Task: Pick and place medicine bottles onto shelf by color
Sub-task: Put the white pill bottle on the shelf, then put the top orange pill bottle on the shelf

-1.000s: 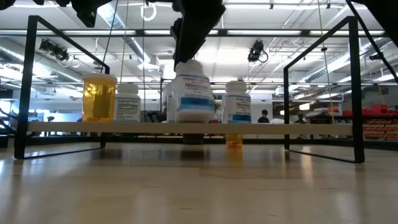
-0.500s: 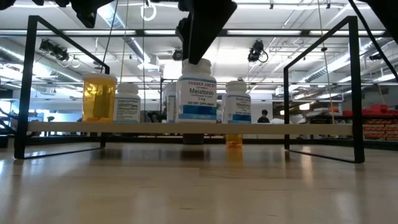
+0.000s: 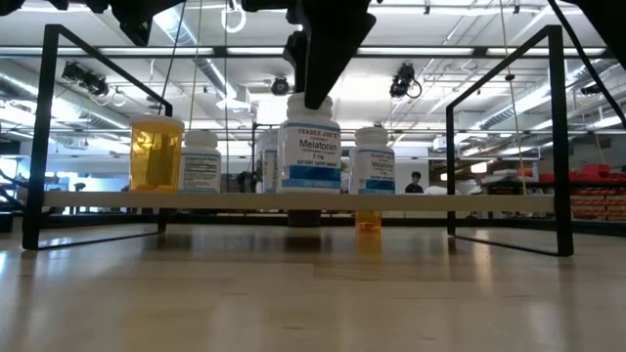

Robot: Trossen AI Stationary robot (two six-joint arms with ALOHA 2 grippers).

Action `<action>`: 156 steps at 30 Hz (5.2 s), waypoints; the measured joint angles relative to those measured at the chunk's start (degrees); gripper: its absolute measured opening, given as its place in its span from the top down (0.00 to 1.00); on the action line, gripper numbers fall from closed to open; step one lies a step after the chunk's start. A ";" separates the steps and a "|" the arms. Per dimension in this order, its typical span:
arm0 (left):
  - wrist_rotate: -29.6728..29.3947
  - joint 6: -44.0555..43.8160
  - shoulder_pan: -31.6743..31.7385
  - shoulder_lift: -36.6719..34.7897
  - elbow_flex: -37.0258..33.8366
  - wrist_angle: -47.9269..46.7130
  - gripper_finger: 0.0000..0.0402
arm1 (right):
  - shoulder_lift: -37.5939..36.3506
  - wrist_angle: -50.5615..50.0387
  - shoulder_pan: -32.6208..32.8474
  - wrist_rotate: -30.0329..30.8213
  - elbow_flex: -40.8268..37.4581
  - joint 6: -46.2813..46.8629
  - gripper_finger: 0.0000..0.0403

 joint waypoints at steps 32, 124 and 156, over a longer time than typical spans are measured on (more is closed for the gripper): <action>0.00 -2.44 0.00 0.02 0.00 -3.48 0.57 | -0.11 -16.95 0.74 -0.04 0.02 3.46 0.49; -1.95 -2.45 0.07 0.02 0.00 -5.03 0.57 | -25.35 -2.59 -9.81 0.69 -34.95 9.62 0.38; -1.92 -2.99 0.07 0.02 0.00 -5.01 0.57 | -25.64 2.63 -12.25 9.66 -22.30 7.21 0.34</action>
